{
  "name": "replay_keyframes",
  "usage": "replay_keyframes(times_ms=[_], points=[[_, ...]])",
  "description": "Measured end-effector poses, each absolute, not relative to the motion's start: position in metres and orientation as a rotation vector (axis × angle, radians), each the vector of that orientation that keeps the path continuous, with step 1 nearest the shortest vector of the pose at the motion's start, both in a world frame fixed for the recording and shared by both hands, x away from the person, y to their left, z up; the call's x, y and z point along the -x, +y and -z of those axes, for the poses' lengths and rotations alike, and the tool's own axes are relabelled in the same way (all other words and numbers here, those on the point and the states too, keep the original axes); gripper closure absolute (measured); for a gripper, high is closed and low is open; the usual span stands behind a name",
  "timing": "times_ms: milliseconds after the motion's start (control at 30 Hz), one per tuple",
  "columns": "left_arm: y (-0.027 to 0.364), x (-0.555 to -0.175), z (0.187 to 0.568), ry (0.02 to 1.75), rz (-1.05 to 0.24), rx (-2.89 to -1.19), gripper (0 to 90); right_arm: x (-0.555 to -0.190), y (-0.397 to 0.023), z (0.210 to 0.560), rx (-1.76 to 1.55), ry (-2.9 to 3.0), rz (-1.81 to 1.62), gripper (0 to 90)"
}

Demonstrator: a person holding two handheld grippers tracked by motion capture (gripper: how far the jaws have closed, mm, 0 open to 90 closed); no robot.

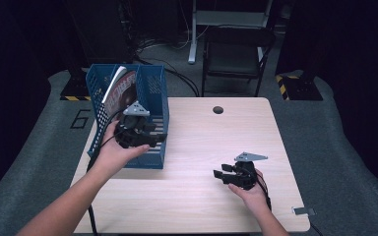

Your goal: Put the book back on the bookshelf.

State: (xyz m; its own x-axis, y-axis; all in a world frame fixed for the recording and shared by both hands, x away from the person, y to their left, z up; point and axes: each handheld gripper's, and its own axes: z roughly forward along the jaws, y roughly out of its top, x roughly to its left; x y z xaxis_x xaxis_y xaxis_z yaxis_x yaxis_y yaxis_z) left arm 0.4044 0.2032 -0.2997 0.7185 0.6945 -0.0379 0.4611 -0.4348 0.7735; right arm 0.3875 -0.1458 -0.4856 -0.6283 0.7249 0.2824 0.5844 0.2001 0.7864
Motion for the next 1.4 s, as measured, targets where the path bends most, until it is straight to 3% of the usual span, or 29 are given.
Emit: replay_keyframes(times_ms=[500,1400], points=[[0.182,-0.383,0.358,0.814,-0.31,-2.119,44.3,-0.387,-0.147,0.485,-1.274,2.309,-1.412,48.9],[0.189,-0.345,0.452,0.782,-0.283,-2.13,43.3,-0.387,-0.146,0.486,-1.268,2.315,-1.4,48.4]])
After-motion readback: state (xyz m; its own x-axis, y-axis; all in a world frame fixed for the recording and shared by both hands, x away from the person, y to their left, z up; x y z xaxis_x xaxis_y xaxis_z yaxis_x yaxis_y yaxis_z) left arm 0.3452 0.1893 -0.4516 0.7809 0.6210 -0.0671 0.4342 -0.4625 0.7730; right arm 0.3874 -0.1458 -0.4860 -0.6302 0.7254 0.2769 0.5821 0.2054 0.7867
